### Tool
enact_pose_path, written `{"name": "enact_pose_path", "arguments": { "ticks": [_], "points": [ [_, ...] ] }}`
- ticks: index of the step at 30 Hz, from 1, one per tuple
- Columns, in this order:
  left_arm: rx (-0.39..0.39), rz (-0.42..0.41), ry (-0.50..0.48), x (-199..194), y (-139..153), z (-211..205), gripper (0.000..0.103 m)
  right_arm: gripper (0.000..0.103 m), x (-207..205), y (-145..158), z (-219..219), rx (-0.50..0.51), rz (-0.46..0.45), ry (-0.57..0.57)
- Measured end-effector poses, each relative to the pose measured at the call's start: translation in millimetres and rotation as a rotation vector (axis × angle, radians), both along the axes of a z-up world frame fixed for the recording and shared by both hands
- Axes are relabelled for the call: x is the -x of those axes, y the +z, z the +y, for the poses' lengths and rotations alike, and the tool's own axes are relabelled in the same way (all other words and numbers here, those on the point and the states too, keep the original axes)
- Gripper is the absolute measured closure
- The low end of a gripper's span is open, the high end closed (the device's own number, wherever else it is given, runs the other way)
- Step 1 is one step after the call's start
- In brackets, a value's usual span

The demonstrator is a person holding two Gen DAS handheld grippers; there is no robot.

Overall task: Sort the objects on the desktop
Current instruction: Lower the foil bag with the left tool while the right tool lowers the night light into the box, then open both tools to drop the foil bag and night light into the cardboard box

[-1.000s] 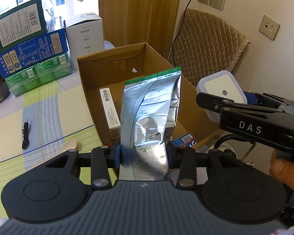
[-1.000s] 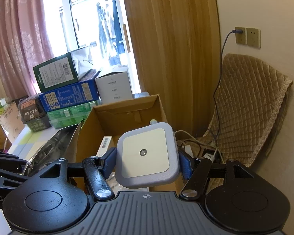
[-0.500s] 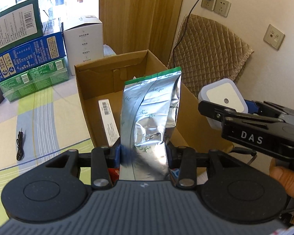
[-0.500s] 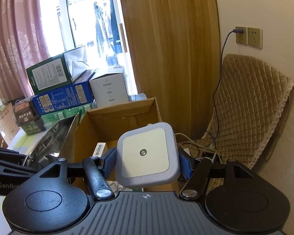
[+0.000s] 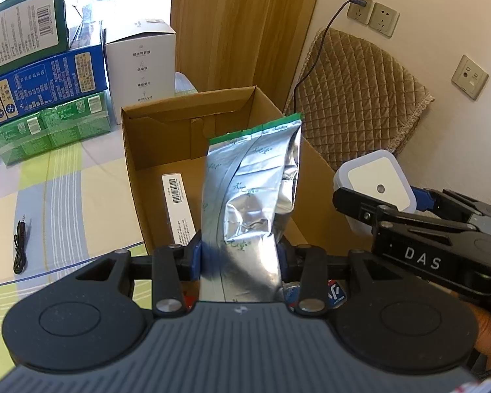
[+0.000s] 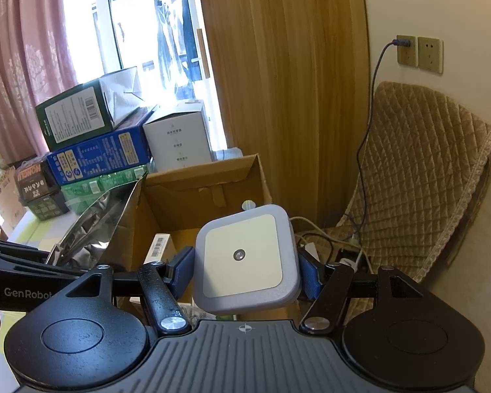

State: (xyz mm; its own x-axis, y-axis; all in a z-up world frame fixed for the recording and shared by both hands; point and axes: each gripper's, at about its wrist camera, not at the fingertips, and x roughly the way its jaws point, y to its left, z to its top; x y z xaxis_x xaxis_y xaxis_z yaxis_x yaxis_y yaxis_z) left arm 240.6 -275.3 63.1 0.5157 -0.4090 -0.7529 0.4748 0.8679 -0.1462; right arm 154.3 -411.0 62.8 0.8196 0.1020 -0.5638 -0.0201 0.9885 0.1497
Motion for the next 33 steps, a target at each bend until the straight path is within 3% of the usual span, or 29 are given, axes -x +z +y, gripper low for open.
{"name": "enact_pose_path", "arguments": {
  "ticks": [11, 33],
  "points": [
    [0.034, -0.002, 0.047, -8, -2, 12, 0.063, 0.041, -4, -3, 2, 0.0, 0.007, 0.002],
    [0.009, 0.003, 0.075, 8, -5, 36, 0.062, 0.041, -2, -2, 17, -0.015, 0.015, 0.023]
  ]
}}
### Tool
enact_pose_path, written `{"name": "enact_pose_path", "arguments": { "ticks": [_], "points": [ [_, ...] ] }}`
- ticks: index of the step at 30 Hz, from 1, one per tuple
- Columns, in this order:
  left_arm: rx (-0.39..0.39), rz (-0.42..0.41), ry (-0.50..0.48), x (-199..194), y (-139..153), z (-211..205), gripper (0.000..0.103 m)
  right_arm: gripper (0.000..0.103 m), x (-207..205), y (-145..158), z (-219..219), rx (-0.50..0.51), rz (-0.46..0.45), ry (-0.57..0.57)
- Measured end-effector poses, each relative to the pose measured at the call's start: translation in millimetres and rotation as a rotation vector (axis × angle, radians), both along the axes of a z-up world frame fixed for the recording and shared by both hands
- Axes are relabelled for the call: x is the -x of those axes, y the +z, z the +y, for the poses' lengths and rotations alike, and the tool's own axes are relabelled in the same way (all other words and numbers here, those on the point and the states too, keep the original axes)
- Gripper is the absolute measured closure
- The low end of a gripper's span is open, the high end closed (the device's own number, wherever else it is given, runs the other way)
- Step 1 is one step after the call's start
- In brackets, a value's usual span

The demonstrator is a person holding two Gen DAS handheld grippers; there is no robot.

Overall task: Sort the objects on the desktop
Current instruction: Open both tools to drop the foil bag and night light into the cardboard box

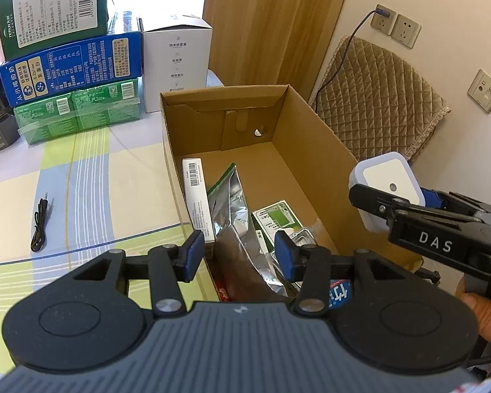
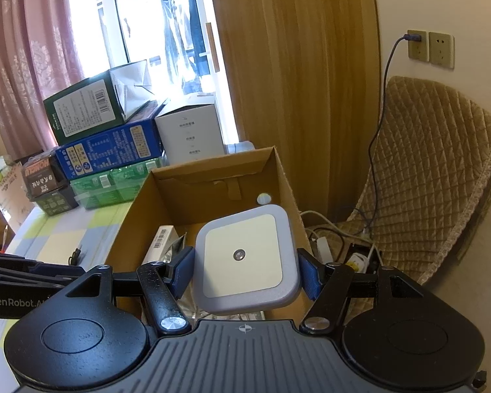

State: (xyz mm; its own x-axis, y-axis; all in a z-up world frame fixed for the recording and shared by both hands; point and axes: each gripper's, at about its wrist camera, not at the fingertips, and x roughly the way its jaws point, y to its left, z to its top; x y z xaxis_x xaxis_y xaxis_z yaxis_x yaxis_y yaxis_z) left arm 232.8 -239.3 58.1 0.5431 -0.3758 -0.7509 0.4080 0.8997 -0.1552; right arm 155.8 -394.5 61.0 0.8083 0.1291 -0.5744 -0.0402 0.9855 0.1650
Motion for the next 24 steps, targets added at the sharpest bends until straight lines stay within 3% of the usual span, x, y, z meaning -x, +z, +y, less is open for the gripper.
{"name": "enact_pose_path", "arguments": {
  "ticks": [19, 21, 22, 24],
  "points": [
    [0.0, -0.002, 0.008, 2, 1, 9, 0.058, 0.04, -6, 3, 7, -0.03, -0.002, 0.008],
    [0.001, -0.002, 0.01, 2, 1, 9, 0.057, 0.026, -6, 3, 6, -0.056, -0.01, 0.013],
    [0.001, -0.003, 0.011, 2, 1, 10, 0.056, 0.01, -6, 4, 6, -0.057, -0.016, 0.007],
    [0.0, -0.004, 0.014, 3, 1, 11, 0.052, 0.008, -3, 5, 6, -0.057, -0.029, 0.005]
  ]
}}
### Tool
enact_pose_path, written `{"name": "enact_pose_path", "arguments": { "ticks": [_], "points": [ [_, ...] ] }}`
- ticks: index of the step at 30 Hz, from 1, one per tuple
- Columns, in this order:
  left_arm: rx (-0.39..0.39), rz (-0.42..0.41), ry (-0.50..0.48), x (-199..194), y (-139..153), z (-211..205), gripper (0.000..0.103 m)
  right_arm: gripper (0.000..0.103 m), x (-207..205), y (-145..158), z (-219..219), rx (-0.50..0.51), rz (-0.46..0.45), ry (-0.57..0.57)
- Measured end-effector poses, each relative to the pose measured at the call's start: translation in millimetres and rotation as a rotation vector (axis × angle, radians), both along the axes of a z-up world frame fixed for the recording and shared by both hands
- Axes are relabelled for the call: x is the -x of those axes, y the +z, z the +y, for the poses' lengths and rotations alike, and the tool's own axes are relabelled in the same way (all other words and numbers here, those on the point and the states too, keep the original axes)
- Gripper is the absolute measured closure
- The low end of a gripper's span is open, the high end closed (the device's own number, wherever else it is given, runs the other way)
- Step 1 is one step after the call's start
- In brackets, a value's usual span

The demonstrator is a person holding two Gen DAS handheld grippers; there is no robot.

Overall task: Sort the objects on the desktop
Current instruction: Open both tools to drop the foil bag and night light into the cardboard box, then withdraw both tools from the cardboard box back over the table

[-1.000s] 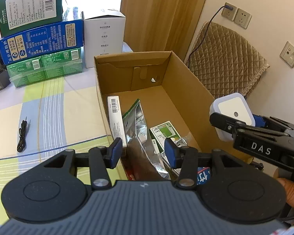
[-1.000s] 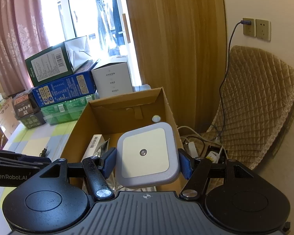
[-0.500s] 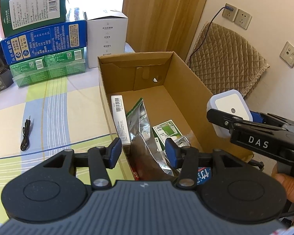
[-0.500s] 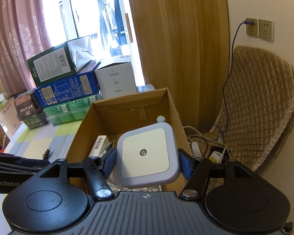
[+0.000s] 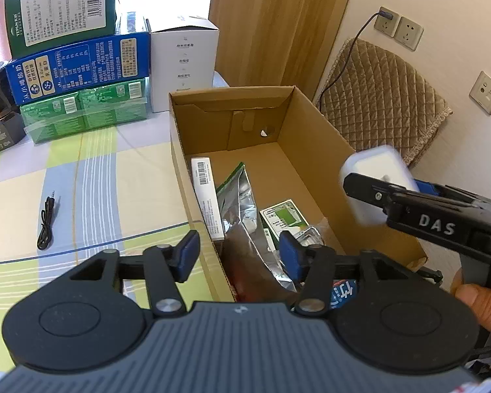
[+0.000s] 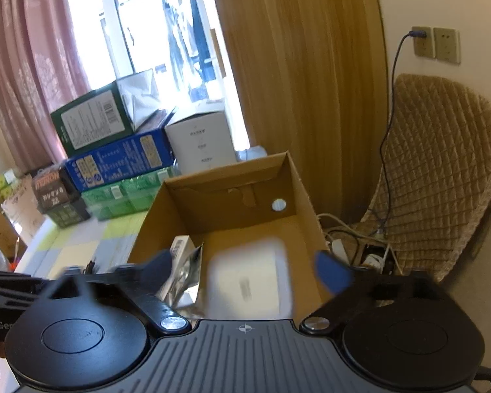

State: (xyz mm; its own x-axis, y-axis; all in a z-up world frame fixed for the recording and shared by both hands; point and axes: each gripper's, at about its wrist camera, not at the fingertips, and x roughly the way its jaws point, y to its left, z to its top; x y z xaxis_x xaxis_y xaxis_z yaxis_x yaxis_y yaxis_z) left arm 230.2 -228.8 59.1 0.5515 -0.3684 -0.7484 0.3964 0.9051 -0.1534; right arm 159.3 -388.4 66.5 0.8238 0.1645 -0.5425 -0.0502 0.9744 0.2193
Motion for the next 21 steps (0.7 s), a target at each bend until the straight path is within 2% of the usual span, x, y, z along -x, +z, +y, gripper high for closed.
{"name": "enact_pose_path", "arguments": {
  "ticks": [12, 21],
  "points": [
    [0.002, -0.006, 0.019, 10, 6, 12, 0.046, 0.008, 21, 9, -13, -0.023, -0.004, -0.053],
    [-0.005, -0.037, 0.037, 31, 23, 29, 0.034, 0.007, 49, 23, -4, -0.036, -0.015, -0.055]
  ]
}}
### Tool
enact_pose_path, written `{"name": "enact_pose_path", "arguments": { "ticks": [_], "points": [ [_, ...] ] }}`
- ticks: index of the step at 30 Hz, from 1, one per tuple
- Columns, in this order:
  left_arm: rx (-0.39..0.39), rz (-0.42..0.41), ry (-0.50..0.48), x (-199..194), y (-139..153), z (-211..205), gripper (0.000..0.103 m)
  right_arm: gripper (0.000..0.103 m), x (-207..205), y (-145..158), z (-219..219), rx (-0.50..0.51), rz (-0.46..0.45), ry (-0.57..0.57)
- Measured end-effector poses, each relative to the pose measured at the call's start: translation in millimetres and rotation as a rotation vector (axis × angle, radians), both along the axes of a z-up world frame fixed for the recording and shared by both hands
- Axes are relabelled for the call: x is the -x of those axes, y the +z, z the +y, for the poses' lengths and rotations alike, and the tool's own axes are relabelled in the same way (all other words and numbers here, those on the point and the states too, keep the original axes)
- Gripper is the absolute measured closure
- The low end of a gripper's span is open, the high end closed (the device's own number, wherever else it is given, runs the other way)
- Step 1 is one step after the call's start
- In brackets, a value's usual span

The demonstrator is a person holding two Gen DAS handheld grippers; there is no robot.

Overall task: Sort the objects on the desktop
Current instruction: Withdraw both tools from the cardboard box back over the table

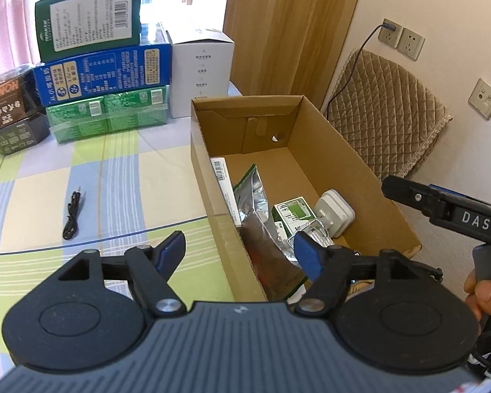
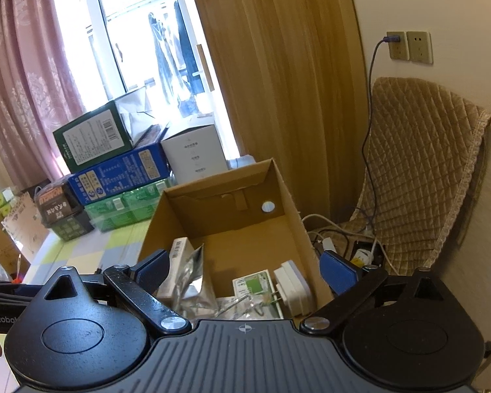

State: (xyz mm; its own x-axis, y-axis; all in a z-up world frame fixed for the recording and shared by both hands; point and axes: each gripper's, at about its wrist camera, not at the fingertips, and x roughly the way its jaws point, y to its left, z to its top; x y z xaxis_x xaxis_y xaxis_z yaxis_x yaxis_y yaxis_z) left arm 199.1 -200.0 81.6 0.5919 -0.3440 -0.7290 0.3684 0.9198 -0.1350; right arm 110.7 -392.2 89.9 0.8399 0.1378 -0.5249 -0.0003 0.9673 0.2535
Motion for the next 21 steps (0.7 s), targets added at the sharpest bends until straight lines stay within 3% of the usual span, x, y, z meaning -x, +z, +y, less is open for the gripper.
{"name": "enact_pose_path", "arguments": {
  "ticks": [2, 17, 21],
  "points": [
    [-0.003, -0.008, 0.006, 6, 4, 4, 0.024, 0.006, 6, 3, 4, -0.003, -0.004, 0.003],
    [-0.019, -0.048, 0.081, 54, 19, 59, 0.001, 0.002, 42, 23, 45, 0.011, -0.023, 0.058],
    [-0.03, -0.045, 0.124, 67, 15, 87, 0.002, 0.002, 50, 23, 60, 0.009, -0.021, 0.082]
  ]
}}
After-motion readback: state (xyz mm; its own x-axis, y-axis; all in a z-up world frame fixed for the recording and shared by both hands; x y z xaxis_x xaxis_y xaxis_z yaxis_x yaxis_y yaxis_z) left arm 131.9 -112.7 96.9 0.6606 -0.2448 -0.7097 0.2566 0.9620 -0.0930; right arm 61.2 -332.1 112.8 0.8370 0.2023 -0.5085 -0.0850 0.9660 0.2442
